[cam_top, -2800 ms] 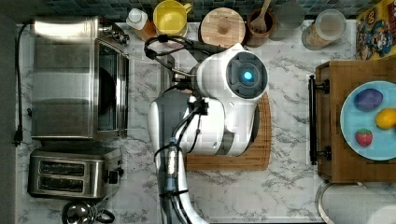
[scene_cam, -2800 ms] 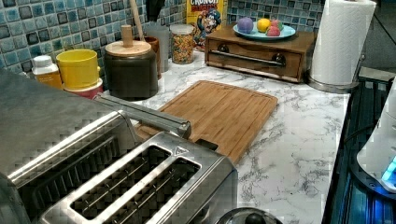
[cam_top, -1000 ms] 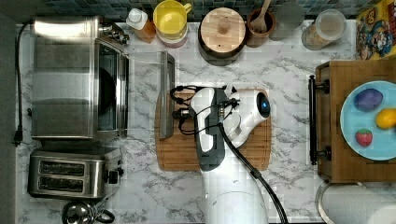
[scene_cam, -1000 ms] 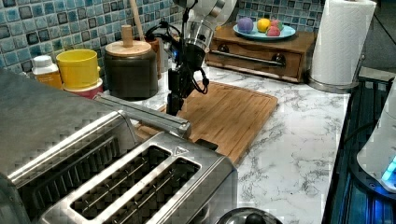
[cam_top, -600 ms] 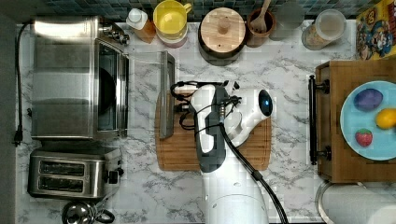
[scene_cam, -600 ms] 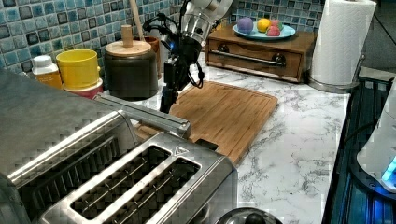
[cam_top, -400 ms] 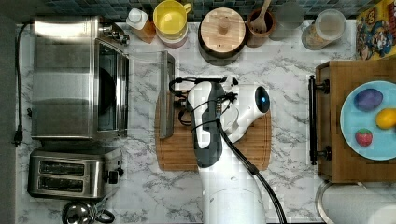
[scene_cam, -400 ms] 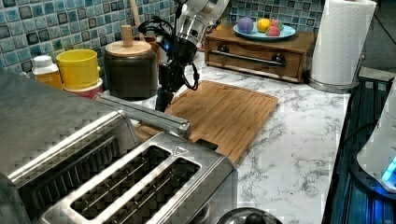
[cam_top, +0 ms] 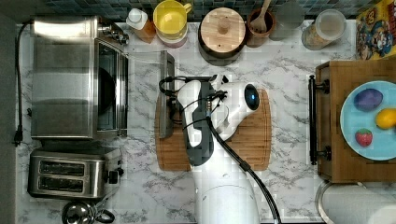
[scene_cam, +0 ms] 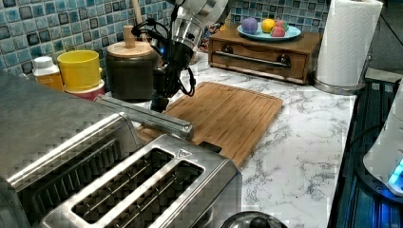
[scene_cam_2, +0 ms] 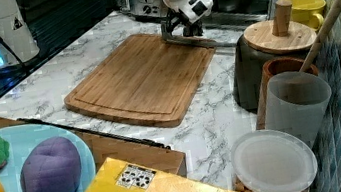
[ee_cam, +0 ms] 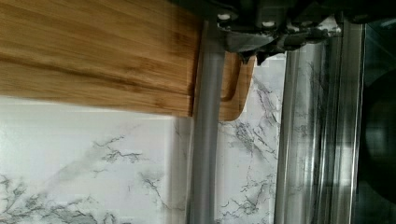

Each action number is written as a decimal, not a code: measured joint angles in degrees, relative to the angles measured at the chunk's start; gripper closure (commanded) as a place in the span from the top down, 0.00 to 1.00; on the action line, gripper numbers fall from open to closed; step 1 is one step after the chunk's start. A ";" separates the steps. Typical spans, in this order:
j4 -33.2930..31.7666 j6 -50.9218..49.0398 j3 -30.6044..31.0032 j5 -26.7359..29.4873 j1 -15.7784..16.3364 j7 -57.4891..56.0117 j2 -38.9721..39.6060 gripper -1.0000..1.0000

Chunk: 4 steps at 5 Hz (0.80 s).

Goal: Close the oven.

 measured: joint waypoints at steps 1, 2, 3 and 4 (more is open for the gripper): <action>0.90 0.06 0.94 0.98 -1.01 0.00 1.36 0.00; 3.36 -1.43 1.21 1.04 -1.35 1.34 4.18 0.00; 5.26 -2.63 1.66 1.04 -1.97 1.51 6.38 0.00; 5.26 -2.60 2.94 1.06 -3.25 1.51 6.41 0.00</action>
